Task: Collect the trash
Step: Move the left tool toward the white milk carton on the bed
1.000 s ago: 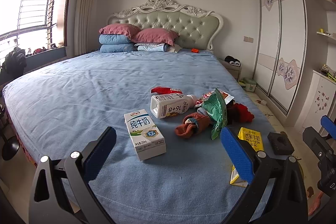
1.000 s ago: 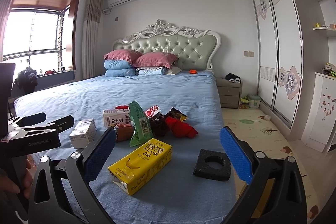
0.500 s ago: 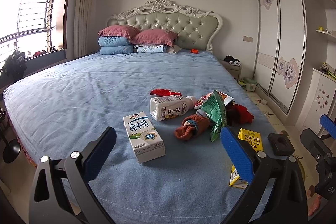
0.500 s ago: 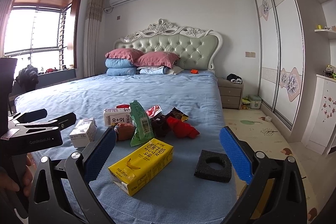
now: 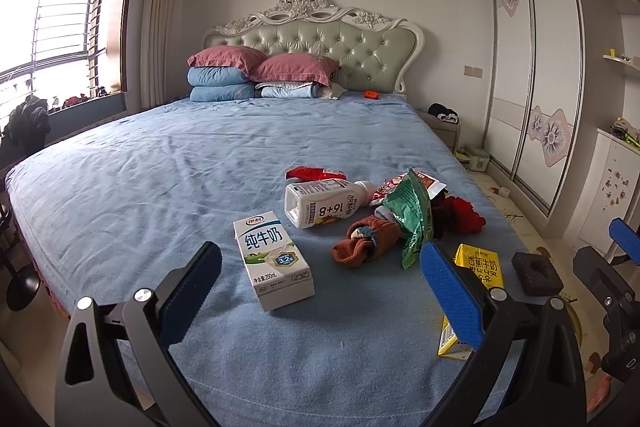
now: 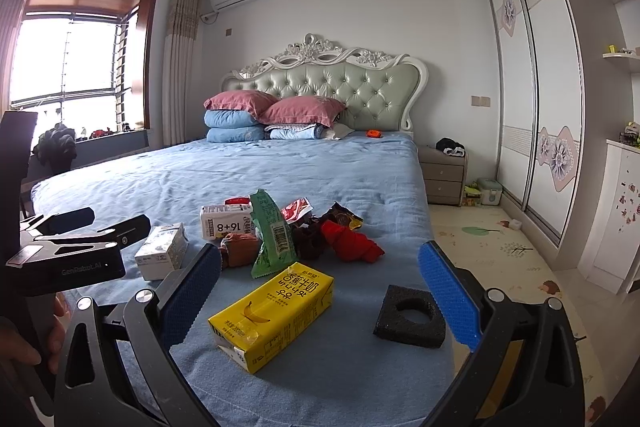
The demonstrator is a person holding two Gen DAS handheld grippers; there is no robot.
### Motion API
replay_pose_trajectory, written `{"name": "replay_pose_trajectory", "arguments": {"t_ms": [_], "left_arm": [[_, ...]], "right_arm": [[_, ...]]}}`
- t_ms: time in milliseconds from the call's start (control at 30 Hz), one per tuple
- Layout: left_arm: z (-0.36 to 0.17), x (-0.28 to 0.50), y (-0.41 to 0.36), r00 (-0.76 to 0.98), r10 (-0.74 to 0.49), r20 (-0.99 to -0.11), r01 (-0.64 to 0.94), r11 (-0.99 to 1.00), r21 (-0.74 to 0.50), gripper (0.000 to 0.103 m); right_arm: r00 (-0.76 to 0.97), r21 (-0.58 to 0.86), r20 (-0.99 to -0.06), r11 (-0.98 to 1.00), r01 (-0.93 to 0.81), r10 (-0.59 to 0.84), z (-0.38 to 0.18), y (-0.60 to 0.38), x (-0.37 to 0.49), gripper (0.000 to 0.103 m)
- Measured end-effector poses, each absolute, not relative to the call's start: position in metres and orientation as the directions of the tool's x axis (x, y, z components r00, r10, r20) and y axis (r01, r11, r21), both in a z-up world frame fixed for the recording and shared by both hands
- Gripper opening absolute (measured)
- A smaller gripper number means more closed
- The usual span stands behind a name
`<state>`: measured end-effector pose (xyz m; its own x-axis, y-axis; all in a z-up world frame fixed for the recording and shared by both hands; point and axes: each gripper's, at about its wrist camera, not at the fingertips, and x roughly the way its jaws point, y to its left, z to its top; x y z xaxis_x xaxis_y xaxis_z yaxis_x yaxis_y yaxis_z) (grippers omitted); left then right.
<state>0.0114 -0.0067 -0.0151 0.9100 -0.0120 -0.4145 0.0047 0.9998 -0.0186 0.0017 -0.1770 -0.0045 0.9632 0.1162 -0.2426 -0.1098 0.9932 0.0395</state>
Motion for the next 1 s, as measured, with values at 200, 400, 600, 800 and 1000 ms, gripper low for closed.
{"name": "replay_pose_trajectory", "arguments": {"t_ms": [200, 400, 600, 800, 1000], "left_arm": [[-0.017, 0.015, -0.006, 0.906, -0.013, -0.423, 0.003, 1.0, -0.023, 0.099], [-0.019, 0.019, -0.007, 0.902, -0.011, -0.431, 0.001, 1.0, -0.024, 0.099], [-0.022, 0.025, -0.009, 0.897, -0.006, -0.443, -0.002, 1.0, -0.019, 0.099], [-0.028, 0.035, -0.009, 0.884, -0.01, -0.467, 0.0, 1.0, -0.021, 0.099], [-0.035, 0.048, -0.005, 0.871, -0.01, -0.491, -0.008, 0.999, -0.035, 0.099]], "right_arm": [[0.968, 0.015, -0.22, 0.993, -0.121, 0.121, -0.007, -0.174, 0.005, 0.095], [0.964, 0.012, -0.237, 0.992, -0.124, 0.123, -0.009, -0.174, 0.009, 0.095], [0.955, -0.01, -0.27, 0.992, -0.126, 0.119, -0.013, -0.174, 0.016, 0.095], [0.952, -0.012, -0.283, 0.992, -0.124, 0.115, -0.015, -0.174, 0.023, 0.095], [0.943, -0.02, -0.306, 0.99, -0.142, 0.13, -0.017, -0.171, 0.032, 0.095]]}}
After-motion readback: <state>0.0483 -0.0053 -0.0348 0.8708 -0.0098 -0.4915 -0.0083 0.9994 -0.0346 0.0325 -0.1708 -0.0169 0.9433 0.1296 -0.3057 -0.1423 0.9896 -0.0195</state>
